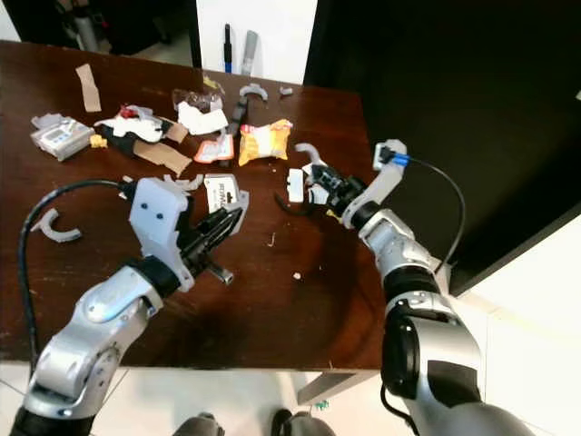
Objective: Picking trash to rubbish bin
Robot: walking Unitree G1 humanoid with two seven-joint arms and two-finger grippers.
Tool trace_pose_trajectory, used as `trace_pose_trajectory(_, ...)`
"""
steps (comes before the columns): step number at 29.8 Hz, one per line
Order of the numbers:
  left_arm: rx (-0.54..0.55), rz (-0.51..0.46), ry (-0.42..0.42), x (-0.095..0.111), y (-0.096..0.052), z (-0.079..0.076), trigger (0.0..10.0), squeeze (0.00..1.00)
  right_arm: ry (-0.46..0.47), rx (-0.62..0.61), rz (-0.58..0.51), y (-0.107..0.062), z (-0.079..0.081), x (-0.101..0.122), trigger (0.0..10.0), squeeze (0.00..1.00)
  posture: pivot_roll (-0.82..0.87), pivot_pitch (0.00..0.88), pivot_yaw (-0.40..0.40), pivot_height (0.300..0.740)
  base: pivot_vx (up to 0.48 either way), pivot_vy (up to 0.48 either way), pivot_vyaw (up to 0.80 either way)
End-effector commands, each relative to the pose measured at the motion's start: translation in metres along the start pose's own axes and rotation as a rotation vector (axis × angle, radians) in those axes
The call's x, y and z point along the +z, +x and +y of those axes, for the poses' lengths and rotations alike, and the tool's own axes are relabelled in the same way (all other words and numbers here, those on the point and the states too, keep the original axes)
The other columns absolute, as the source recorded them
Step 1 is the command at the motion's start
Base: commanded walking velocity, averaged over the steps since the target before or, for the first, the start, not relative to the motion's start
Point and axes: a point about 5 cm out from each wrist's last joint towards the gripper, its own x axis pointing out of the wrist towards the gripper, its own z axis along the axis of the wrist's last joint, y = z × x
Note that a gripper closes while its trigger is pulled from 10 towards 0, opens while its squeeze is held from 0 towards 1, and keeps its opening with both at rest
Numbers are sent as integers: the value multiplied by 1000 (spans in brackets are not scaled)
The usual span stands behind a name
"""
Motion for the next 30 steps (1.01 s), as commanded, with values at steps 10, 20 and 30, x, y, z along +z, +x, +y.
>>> trace_pose_trajectory(10,205,34,-40,-9,-12,33,10000,0,-16,-206,-59,-23,-30,12,10000,0,225,122,-123,740,-119,0,0)
trace_pose_trajectory(20,216,49,-57,-15,-14,30,10000,0,-58,-109,47,-11,-11,-18,10000,0,206,135,-121,740,-355,0,0)
trace_pose_trajectory(30,178,60,-61,-18,-10,24,10000,0,-30,12,100,-3,12,-50,10000,0,211,130,-109,740,-374,0,0)
